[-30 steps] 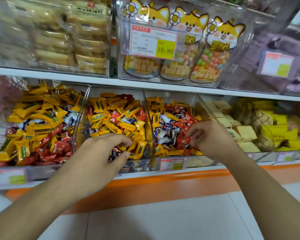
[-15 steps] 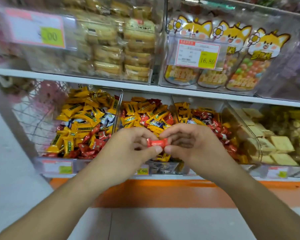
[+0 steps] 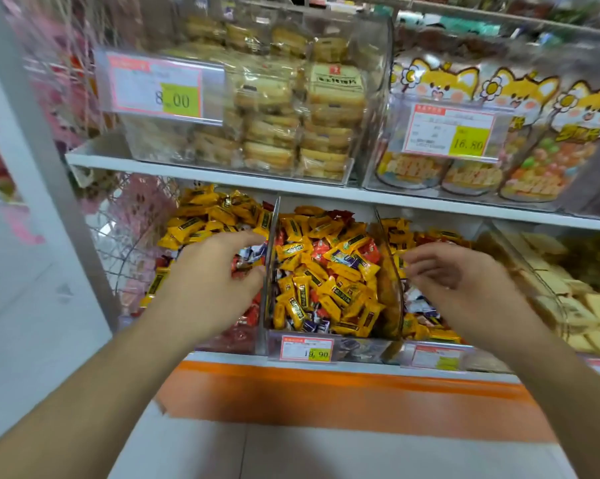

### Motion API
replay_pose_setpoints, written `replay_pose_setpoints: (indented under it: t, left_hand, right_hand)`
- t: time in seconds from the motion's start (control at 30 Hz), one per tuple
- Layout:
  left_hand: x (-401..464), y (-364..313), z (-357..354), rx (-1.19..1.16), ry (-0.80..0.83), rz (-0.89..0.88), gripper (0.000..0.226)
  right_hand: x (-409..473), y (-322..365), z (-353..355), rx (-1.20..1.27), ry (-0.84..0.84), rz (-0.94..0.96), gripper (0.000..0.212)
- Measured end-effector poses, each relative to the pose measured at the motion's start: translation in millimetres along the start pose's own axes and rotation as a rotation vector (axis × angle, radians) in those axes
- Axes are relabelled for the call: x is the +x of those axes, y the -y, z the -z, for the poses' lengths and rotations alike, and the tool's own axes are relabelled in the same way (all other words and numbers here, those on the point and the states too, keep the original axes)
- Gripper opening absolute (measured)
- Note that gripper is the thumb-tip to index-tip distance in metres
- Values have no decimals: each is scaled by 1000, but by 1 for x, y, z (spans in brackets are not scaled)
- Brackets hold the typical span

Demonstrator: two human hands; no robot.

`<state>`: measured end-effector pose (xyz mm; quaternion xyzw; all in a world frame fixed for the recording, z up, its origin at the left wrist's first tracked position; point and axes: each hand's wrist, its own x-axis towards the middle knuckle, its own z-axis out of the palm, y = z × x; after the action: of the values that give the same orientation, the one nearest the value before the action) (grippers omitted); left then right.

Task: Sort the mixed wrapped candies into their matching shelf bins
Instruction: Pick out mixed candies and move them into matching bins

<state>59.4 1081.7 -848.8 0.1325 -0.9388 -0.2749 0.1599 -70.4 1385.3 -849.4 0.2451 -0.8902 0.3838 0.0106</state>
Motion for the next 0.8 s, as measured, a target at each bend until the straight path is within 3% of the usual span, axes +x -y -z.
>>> replay_pose_setpoints:
  t: [0.17, 0.3, 0.37, 0.5, 0.67, 0.8]
  left_hand:
    - [-4, -30, -28, -4, 40, -252, 35]
    - [-5, -44, -42, -57, 65, -291, 31]
    - [-6, -46, -48, -59, 88, -322, 31]
    - [-10, -45, -57, -79, 117, -332, 33]
    - [-12, -46, -65, -85, 149, -334, 33]
    - [-14, -49, -67, -95, 164, -338, 33]
  right_hand:
    - [6, -55, 49, -172, -122, -177, 34]
    - [4, -84, 48, -216, 20, -296, 45]
    - [4, -85, 44, -300, 45, -309, 35]
    - [8, -90, 34, -416, 74, -266, 61]
    - [11, -91, 26, -446, -1, -250, 19]
    - [7, -87, 27, -370, -62, -262, 13]
